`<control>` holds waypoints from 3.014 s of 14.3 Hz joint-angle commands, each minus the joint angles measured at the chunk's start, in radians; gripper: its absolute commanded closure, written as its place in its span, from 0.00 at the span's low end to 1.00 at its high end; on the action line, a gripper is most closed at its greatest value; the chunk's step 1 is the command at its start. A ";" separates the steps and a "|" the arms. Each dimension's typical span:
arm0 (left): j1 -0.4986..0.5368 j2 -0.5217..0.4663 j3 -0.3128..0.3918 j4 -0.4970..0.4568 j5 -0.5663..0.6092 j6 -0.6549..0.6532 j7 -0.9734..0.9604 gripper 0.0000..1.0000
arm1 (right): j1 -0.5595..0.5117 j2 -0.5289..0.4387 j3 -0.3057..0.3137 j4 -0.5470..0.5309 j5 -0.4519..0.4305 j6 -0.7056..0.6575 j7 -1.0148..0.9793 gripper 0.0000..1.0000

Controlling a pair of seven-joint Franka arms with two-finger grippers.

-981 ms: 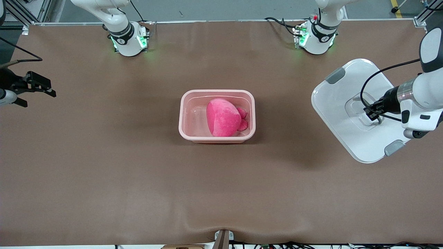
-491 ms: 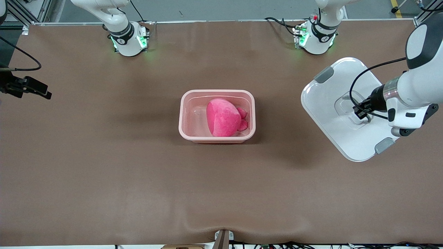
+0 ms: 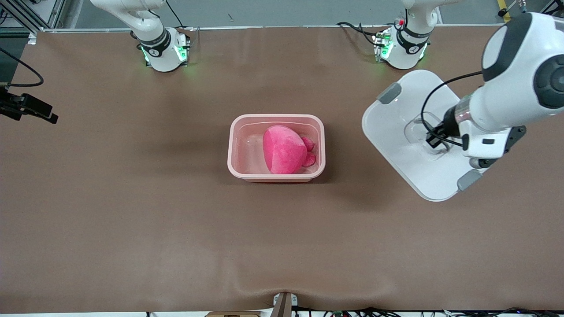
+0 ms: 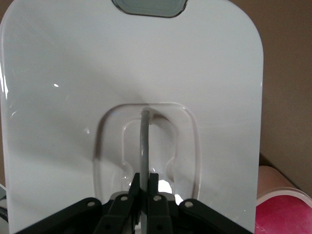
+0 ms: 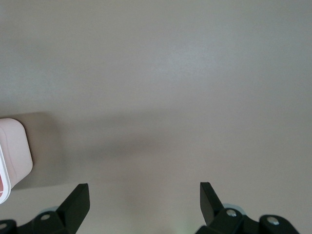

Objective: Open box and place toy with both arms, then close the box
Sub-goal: 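Carry the lid with the left gripper back over the tub, then lower the lid onto the tub and press it down with the left gripper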

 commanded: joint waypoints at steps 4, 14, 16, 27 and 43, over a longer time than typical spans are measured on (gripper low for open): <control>-0.159 0.038 0.001 0.002 -0.046 0.077 -0.308 1.00 | -0.019 -0.017 0.014 -0.014 0.014 -0.024 0.002 0.00; -0.391 0.147 0.006 0.002 0.016 0.388 -0.883 1.00 | -0.011 -0.017 0.017 -0.014 0.014 -0.050 0.000 0.00; -0.429 0.169 0.006 0.002 0.069 0.436 -1.021 1.00 | -0.013 -0.017 0.017 -0.014 0.014 -0.049 -0.001 0.00; -0.656 0.290 0.010 0.003 0.411 0.551 -1.607 1.00 | -0.016 -0.016 0.017 -0.014 0.016 -0.044 -0.015 0.00; -0.765 0.388 0.013 0.017 0.593 0.573 -1.772 1.00 | -0.010 -0.016 0.020 -0.008 0.013 -0.047 -0.020 0.00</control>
